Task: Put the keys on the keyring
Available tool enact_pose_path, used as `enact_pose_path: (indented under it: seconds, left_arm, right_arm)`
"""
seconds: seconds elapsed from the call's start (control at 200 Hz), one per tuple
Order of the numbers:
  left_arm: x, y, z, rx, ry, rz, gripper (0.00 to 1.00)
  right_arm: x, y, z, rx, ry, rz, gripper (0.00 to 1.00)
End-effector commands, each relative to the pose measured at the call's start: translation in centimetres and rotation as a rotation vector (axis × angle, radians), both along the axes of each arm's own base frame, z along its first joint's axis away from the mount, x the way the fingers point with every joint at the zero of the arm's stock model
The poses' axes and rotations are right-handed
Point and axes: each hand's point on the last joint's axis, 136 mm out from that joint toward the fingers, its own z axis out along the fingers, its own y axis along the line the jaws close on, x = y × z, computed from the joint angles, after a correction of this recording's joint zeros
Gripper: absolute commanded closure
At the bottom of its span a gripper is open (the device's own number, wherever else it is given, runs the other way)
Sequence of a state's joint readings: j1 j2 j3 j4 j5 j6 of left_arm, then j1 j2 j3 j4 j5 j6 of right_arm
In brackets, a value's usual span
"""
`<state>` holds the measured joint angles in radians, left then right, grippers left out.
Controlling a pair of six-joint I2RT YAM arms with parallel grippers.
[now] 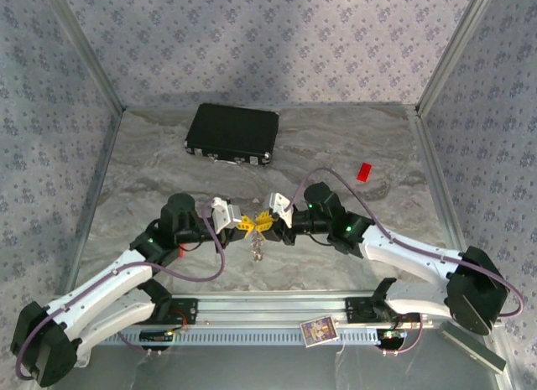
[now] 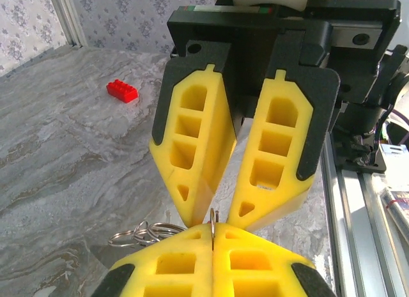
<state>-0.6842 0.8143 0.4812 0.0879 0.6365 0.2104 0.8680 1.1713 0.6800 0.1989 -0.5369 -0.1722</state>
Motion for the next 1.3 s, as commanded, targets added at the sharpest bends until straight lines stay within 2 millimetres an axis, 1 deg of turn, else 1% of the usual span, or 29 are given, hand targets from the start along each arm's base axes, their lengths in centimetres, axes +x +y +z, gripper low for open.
enact_pose_path:
  seconds: [0.0,0.12,0.295,0.38,0.48,0.535,0.695,0.77,0.994,1.094,1.294]
  left_arm:
    - [-0.4,-0.6,2.1,-0.05,-0.073,-0.045,1.0]
    - [-0.7,-0.7,2.3,-0.058,-0.077,-0.056,1.0]
    - [-0.9,-0.9,2.6,-0.072,-0.084,-0.071,1.0]
    - [-1.0,-0.9,2.7,-0.079,-0.087,-0.077,1.0]
    - [-0.7,-0.8,2.5,-0.067,-0.082,-0.053,1.0]
    - [-0.4,-0.6,2.1,-0.047,-0.075,-0.034,0.95]
    - [-0.1,-0.3,1.1,0.009,-0.059,-0.008,0.86]
    - [0.1,-0.2,0.7,0.037,-0.052,0.003,0.8]
    - [-0.1,-0.4,0.0,0.094,-0.053,-0.015,0.78]
    - [-0.1,-0.5,0.0,0.1,-0.059,-0.019,0.79]
    - [-0.3,-0.6,0.2,0.097,-0.063,-0.036,0.83]
  right_arm:
    - [-0.3,0.3,1.4,0.031,-0.01,0.019,0.79]
    - [-0.2,0.4,1.7,0.043,-0.014,0.022,0.85]
    - [-0.2,1.2,2.1,0.068,-0.008,0.042,0.93]
    - [-0.3,1.4,2.2,0.071,-0.008,0.052,1.0]
    - [-0.1,1.1,1.8,0.039,-0.022,0.039,1.0]
    - [0.1,0.7,1.6,0.008,-0.032,0.025,1.0]
    - [0.1,-0.2,1.0,-0.082,-0.058,0.015,1.0]
    - [0.1,-0.4,0.9,-0.121,-0.063,0.023,1.0]
    - [-0.1,-0.7,1.0,-0.172,-0.072,0.047,1.0]
    - [-0.3,-0.8,0.9,-0.198,-0.074,0.059,1.0]
    - [-0.4,-0.7,1.1,-0.23,-0.08,0.082,1.0]
